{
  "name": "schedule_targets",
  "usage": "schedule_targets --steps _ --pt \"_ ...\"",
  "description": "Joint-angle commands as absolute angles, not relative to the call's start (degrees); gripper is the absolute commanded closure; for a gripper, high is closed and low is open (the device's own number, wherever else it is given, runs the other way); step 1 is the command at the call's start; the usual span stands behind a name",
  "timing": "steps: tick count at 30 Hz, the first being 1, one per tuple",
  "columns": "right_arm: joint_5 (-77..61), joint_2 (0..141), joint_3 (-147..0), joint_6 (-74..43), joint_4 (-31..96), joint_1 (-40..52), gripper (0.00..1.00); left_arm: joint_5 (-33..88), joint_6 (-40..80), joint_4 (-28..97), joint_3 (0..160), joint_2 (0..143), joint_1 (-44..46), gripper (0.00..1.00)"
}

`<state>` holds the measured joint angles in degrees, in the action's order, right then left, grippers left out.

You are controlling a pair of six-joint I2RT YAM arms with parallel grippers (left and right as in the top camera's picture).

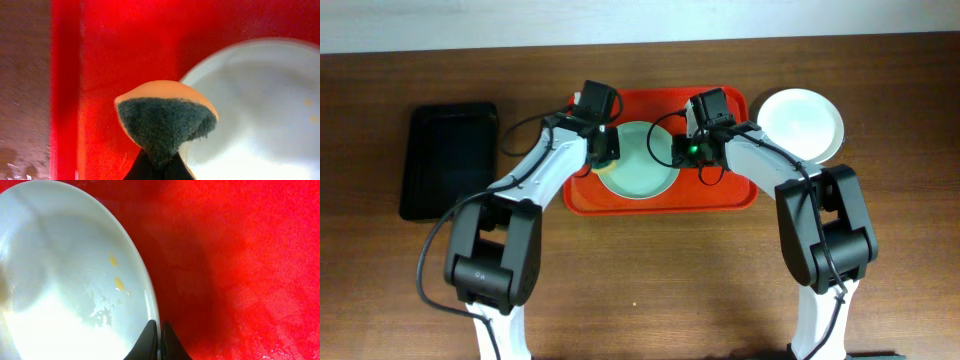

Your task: Clean dirty plates on tray and stack at the side

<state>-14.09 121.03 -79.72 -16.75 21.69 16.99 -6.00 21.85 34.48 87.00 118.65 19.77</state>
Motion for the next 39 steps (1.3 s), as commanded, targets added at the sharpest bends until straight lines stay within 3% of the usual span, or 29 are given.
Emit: schedule_targets --steps 1,3,8,14,16,22,25,30,39 --pt "-13.0 122.3 -79.8 -17.0 21.6 17.3 0.96 4.6 20.9 32.1 88.6 116.9 19.4 1.00" --pt "-13.0 122.3 -79.8 -17.0 21.6 17.3 0.96 11.7 21.1 28.9 88.5 118.8 20.6 1.00" --pt "-12.9 122.3 -79.8 -17.0 21.8 17.3 0.96 12.0 22.8 26.2 88.6 126.7 22.3 1.00" --pt "-12.9 122.3 -79.8 -17.0 22.2 17.3 0.96 -13.9 19.6 31.5 88.6 124.7 18.5 1.00" --pt "-12.9 122.3 -79.8 -17.0 21.8 17.3 0.96 -17.3 19.4 32.5 88.6 121.2 16.3 1.00" --pt "-12.9 122.3 -79.8 -17.0 22.0 17.3 0.96 -7.2 19.4 31.7 88.6 113.5 14.8 1.00" --pt "-12.9 122.3 -79.8 -17.0 22.2 17.3 0.96 -7.2 19.4 31.9 88.6 110.1 8.7 1.00" --pt "-12.9 122.3 -79.8 -17.0 21.1 17.3 0.96 2.2 19.6 33.4 88.4 109.9 -9.3 1.00" --pt "-13.1 122.3 -79.8 -17.0 21.9 17.3 0.96 -1.3 21.1 30.3 87.9 118.5 -19.3 1.00"
